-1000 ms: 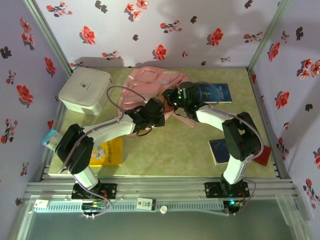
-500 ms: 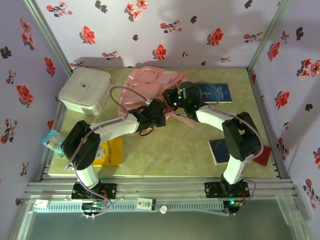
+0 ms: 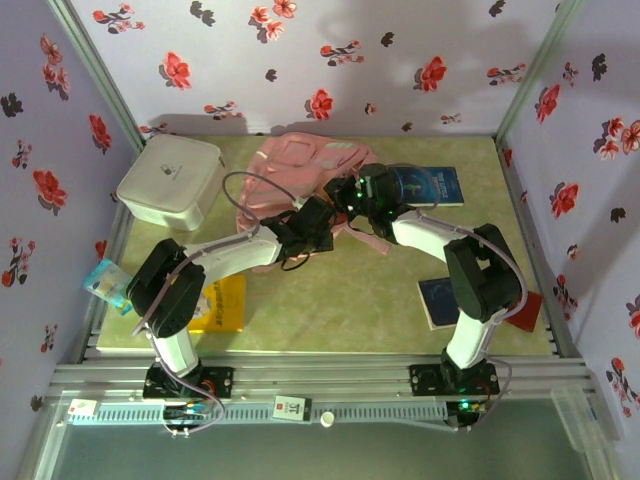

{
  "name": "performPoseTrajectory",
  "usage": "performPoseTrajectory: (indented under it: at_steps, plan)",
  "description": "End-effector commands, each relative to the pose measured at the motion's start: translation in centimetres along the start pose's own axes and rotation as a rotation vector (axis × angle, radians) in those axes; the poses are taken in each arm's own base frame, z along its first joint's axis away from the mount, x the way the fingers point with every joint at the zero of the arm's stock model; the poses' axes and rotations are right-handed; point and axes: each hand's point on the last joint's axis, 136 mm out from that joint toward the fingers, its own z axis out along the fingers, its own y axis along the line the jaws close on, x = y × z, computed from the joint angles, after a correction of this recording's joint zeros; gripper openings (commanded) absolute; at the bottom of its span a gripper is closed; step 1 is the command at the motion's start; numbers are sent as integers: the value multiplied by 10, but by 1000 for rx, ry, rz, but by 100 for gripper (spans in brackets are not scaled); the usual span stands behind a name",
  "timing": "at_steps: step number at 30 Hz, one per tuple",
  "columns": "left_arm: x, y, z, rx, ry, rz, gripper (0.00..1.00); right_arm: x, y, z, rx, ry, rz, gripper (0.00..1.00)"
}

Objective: Pack books, pencil case, and school supplies into a backpack

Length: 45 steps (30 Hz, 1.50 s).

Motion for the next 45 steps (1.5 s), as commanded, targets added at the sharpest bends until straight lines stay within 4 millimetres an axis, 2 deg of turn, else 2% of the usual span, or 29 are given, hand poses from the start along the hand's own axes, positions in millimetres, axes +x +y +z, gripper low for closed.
performPoseTrajectory:
  at_steps: [1,8,10,15,17,26,30,38,41,45]
  plan:
    - [-11,0,2,-23,-52,-29,15,-1,48,-9,-151,-8,-32,16]
    - [-14,1,6,-42,-66,-28,16,-1,49,-11,-152,-13,-32,16]
    - [-15,2,7,-52,-68,-25,14,-2,49,-12,-152,-19,-33,16]
    - [-14,10,1,-78,-69,-21,0,-8,39,-14,-117,-46,-44,15]
    - [-11,15,-3,-86,-65,-13,0,-13,34,-16,-94,-62,-54,14]
    - [6,49,-32,-77,-3,-7,0,-38,2,-24,39,-135,-120,14]
    - [11,66,-39,-72,25,-10,0,-45,-11,-24,69,-148,-121,14]
    - [9,103,-52,-123,35,-18,0,-53,-27,-24,119,-159,-132,14]
    - [7,101,-53,-109,40,17,0,-53,-31,-24,134,-156,-134,15]
    - [3,81,-51,-27,69,71,0,-53,-28,-32,130,-138,-131,31]
